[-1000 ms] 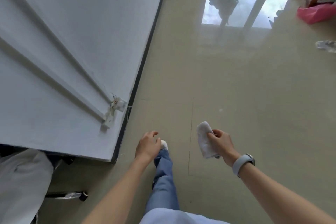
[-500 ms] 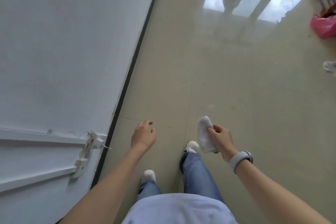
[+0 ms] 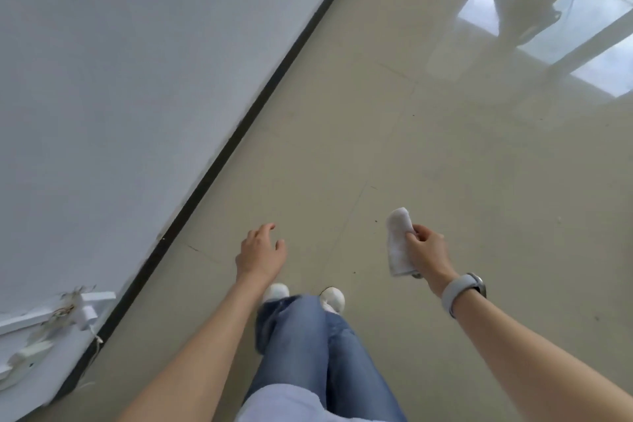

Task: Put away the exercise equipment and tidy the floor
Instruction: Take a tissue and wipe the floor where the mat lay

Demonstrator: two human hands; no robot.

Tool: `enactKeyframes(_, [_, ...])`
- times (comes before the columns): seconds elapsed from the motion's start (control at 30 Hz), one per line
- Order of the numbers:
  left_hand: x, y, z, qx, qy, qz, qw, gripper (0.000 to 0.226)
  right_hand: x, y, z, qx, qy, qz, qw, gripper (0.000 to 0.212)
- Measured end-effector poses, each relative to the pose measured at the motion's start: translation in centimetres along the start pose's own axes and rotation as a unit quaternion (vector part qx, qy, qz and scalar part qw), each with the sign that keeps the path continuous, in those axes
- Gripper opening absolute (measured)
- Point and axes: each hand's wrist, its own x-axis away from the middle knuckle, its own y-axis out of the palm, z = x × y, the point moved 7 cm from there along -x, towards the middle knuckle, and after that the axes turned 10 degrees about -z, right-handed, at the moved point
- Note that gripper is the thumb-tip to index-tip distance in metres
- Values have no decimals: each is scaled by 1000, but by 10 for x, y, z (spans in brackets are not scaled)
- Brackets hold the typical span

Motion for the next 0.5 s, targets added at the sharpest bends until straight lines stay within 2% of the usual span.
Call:
enactKeyframes(0.2, [-93,-1,44,65,-47,14,997,44,-135,-13,-55,36,-15,-64,997,30])
enactKeyframes(0.5, [-277,35,77,142,-100,36,984,46,-339,20,-87,134,-34,-93,986,31])
